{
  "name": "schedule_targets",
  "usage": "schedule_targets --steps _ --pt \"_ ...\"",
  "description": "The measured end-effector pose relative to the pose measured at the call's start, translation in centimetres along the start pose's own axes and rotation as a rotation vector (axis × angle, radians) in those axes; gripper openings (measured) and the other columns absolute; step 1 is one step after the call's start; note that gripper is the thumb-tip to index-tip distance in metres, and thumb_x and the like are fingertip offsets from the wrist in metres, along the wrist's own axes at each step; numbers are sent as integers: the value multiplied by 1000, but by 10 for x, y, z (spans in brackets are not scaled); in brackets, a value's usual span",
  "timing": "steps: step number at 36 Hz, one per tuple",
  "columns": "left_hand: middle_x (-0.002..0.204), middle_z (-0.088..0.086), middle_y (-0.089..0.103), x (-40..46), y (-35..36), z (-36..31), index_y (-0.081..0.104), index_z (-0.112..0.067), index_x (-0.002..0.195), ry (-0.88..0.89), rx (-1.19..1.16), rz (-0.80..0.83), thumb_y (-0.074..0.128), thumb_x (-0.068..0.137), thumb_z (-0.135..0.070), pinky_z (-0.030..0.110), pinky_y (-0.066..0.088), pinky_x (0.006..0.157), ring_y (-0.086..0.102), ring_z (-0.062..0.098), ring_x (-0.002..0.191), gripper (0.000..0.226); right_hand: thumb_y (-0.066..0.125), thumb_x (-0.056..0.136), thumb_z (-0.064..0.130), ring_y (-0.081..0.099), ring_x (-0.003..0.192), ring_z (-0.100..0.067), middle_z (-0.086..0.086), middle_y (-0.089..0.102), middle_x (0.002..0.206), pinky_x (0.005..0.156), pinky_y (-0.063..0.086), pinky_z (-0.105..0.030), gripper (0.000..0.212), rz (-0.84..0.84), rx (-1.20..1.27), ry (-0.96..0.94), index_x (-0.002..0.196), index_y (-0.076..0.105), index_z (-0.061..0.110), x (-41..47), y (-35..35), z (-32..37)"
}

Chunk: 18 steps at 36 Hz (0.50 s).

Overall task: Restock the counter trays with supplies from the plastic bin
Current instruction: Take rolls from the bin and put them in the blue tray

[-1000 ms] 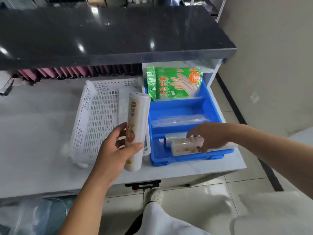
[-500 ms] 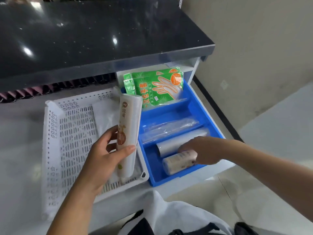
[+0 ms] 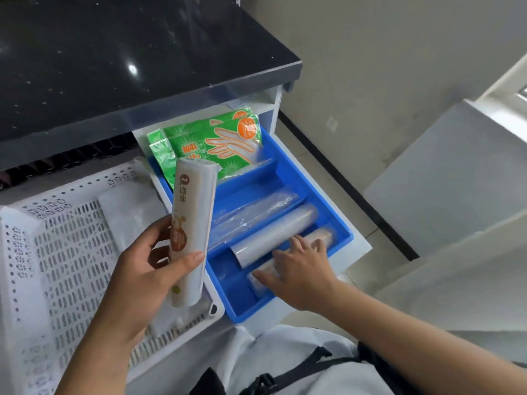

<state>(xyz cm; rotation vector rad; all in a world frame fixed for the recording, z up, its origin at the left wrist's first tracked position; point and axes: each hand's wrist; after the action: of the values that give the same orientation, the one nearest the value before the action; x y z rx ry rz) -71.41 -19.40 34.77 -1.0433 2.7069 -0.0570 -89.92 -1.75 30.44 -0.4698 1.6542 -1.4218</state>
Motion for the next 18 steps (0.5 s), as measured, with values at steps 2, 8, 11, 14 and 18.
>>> schedule_targets --steps 2,8,11,14,18 --pt "116 -10 72 3 3 -4 63 -44 123 12 39 19 81 61 -48 40 57 82 72 13 98 64 15 83 80 42 124 -26 -3 55 118 103 21 -58 73 -16 32 1 103 63 29 -1 3 -5" --pt "104 -23 70 19 32 -19 55 -63 119 56 220 79 83 66 -42 24 56 69 71 4 86 63 16 82 81 31 140 -21 0 43 149 113 7 -59 73 -81 196 -16 123 59 39 -8 1 -36" --pt "103 -30 66 32 55 -20 50 -67 122 63 383 181 86 74 -32 18 51 71 69 -1 84 70 15 82 79 26 144 -18 5 38 154 116 6 -53 72 -124 236 -25 130 54 42 -14 3 -60" --pt "95 -34 67 42 82 -20 46 -64 129 64 589 270 85 72 -33 11 48 74 65 -12 83 76 17 84 76 25 144 -17 6 41 152 119 10 -43 69 -169 268 -56 132 53 42 -21 6 -84" --pt "111 -26 65 51 122 -21 40 -59 137 30 850 347 80 70 -42 22 50 87 64 2 97 81 18 85 74 21 146 -11 13 41 149 119 9 -50 68 -179 288 -76 130 55 40 -31 11 -105"
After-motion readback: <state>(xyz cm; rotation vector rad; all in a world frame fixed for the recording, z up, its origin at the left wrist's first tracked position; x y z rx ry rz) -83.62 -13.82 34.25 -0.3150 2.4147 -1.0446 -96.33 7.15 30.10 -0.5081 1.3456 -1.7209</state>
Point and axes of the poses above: each hand's wrist, its own x-axis towards the middle knuckle, its own y-axis out of the palm, z = x × y
